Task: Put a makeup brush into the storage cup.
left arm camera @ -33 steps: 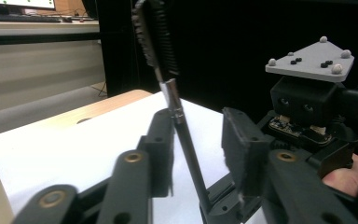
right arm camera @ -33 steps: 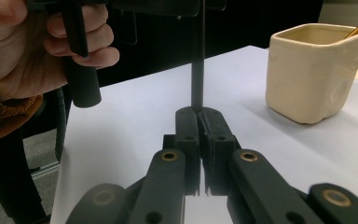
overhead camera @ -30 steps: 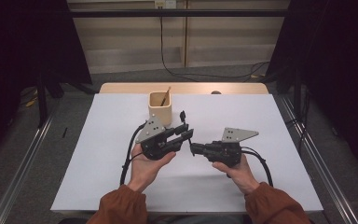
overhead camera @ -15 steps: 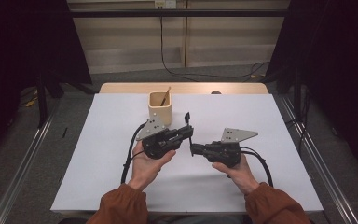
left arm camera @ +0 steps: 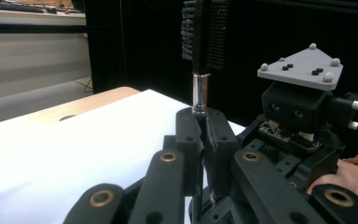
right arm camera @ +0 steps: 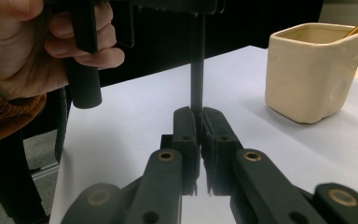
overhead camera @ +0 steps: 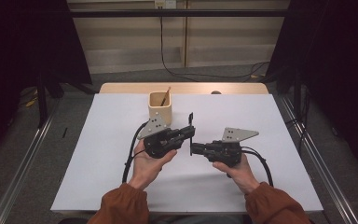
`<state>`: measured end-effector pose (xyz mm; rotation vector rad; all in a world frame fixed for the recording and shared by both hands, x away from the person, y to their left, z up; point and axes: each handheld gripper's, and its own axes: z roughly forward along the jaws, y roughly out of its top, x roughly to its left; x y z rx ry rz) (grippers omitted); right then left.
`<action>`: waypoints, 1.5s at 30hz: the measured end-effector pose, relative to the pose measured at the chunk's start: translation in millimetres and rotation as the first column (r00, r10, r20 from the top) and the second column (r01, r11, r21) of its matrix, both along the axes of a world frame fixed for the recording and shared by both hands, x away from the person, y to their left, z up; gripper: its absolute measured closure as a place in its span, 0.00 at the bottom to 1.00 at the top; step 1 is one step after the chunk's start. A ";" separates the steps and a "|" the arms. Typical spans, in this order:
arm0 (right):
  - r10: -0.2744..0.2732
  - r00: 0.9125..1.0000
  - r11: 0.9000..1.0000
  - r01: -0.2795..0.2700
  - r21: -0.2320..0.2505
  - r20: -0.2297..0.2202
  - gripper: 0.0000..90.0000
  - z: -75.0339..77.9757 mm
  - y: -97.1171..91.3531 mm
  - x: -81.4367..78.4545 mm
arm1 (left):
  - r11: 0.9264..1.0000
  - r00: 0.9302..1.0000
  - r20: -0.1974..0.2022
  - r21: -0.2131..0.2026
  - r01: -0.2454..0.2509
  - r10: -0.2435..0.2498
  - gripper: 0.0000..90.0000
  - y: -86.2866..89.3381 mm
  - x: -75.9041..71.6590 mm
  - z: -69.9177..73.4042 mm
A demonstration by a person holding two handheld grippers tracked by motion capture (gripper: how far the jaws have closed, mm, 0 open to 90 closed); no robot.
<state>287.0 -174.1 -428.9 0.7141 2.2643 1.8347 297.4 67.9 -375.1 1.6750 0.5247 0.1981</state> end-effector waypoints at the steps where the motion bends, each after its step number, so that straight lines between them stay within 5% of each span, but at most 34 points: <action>1: 0.001 1.000 1.000 -0.001 0.004 -0.001 0.93 0.1 -0.4 0.1 | 1.000 1.000 -0.001 0.004 0.001 -0.001 0.95 -0.2 -0.3 0.1; 11: 0.002 1.000 1.000 -0.002 0.012 -0.004 0.83 0.1 0.3 0.2 | 1.000 1.000 0.008 0.008 0.010 -0.010 0.95 -1.6 -0.8 0.7; 25: -0.028 1.000 0.999 0.028 0.024 -0.011 0.36 2.3 -1.2 0.5 | 1.000 1.000 0.014 0.013 0.003 -0.004 0.95 -0.4 -1.3 2.1; 34: -0.042 0.999 0.998 0.043 0.035 -0.022 0.16 3.0 -0.7 1.7 | 1.000 1.000 0.024 0.023 0.002 -0.003 0.95 2.8 -0.5 5.0; 45: -0.088 0.996 0.995 0.089 0.043 -0.031 0.02 5.1 -5.4 2.5 | 1.000 1.000 0.024 0.027 -0.005 0.005 0.95 6.4 0.5 6.5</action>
